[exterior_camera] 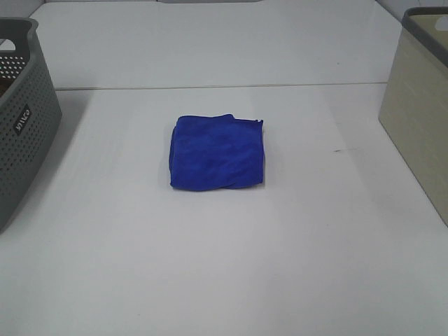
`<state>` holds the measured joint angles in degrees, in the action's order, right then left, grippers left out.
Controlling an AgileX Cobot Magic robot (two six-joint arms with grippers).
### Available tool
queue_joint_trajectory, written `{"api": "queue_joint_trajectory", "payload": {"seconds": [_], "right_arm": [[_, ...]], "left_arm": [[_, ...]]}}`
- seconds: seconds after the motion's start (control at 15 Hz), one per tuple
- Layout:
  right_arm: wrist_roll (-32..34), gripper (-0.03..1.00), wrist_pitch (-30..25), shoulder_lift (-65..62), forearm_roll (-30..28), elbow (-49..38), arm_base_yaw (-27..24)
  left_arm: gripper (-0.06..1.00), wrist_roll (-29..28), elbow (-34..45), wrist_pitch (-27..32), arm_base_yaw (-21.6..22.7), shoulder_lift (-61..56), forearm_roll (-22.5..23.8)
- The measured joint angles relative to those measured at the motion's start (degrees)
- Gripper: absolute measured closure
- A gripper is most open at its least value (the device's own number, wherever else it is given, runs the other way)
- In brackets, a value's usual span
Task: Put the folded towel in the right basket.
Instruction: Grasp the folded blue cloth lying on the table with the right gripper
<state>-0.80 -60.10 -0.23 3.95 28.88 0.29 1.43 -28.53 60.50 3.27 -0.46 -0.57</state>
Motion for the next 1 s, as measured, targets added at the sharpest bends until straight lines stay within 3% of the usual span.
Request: {"api": "queue_joint_trajectory", "payload": {"seconds": [1.0], "right_arm": [[0.0, -0.01, 0.0, 0.0, 0.0, 0.0, 0.0]], "left_arm": [[-0.03, 0.0, 0.0, 0.0, 0.0, 0.0, 0.0]]}}
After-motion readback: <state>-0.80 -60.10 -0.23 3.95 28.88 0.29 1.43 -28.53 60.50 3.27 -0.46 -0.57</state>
